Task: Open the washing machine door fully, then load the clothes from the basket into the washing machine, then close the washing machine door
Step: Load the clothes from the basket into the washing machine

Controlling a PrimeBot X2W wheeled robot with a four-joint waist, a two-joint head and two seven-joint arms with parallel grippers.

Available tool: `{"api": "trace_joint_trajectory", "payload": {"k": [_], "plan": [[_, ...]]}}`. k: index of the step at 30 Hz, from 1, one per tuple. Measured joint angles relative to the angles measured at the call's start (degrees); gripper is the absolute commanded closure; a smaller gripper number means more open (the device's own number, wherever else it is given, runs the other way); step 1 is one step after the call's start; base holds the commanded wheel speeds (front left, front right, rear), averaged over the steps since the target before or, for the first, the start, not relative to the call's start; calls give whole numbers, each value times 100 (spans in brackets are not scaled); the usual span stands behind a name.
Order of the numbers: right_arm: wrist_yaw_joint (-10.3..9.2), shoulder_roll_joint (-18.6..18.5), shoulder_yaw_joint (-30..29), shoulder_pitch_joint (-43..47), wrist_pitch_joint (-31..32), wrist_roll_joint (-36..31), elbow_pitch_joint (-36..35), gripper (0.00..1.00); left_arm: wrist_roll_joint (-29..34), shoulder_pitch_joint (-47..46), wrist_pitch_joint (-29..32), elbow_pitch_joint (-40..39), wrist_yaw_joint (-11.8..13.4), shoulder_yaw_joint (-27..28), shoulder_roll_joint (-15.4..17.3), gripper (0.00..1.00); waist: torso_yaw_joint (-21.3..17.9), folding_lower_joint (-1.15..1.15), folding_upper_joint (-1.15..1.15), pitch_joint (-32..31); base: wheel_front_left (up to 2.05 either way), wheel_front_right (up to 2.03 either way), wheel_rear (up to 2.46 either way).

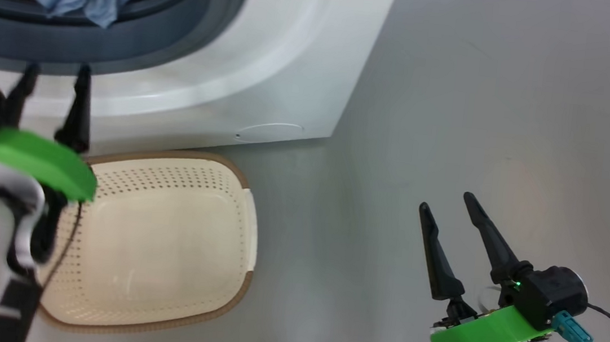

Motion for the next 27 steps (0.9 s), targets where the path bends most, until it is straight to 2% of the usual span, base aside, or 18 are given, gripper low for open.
{"api": "trace_joint_trajectory", "payload": {"k": [7, 14, 22, 27], "plan": [[0, 1, 137, -98, 0, 142, -47, 0, 91, -1157, 105, 1063, -82, -15, 189, 0, -371, 0, 0, 168, 0, 0, 0], [0, 4, 294, -104, 0, 176, -98, 0, 396, -2017, 224, 2272, -328, -240, 527, 0, -765, 0, 0, 418, 0, 0, 0], [0, 13, 458, -88, 0, 225, -179, 0, 721, -2805, 122, 3308, -320, -365, 818, 0, -1158, 0, 0, 739, 0, 0, 0], [0, 14, 430, -40, 0, 279, -221, 0, 809, -3113, -108, 3799, -146, -356, 958, 0, -1352, 0, 0, 863, 0, 0, 0]]}}
